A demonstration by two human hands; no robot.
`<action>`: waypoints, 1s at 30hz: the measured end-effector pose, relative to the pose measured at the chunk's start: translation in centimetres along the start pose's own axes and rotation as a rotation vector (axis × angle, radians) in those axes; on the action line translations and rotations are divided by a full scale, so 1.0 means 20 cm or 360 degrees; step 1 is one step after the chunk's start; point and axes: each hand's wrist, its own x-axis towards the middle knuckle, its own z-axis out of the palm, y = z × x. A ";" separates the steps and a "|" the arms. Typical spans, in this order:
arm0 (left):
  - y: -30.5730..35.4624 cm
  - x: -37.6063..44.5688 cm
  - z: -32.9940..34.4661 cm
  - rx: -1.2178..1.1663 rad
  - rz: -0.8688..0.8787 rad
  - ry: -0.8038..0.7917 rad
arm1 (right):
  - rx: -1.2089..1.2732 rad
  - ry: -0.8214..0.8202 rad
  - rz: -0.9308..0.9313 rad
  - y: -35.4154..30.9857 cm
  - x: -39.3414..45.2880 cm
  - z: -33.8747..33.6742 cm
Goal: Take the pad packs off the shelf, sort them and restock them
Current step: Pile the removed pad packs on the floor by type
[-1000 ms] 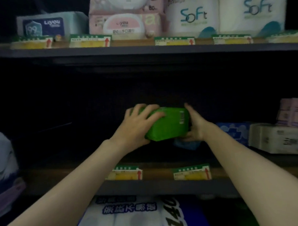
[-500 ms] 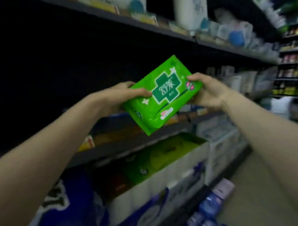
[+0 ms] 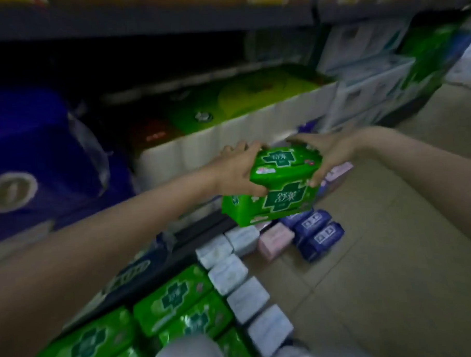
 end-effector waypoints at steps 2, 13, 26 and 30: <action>-0.12 -0.12 0.14 0.0013 -0.0037 -0.0065 | -0.0067 -0.0077 -0.0172 -0.06 0.11 0.18; -0.54 -1.16 0.51 0.0087 -0.0507 -0.0113 | -0.0609 -0.0186 -0.0951 -0.78 0.35 0.81; -0.64 -2.07 0.93 -0.0009 -0.0913 -0.0841 | -0.0788 -0.0972 -0.0997 -1.41 0.23 1.74; -0.63 -2.14 1.06 0.0087 -0.0952 -0.0864 | -0.0766 -0.1069 -0.0907 -1.45 0.24 1.85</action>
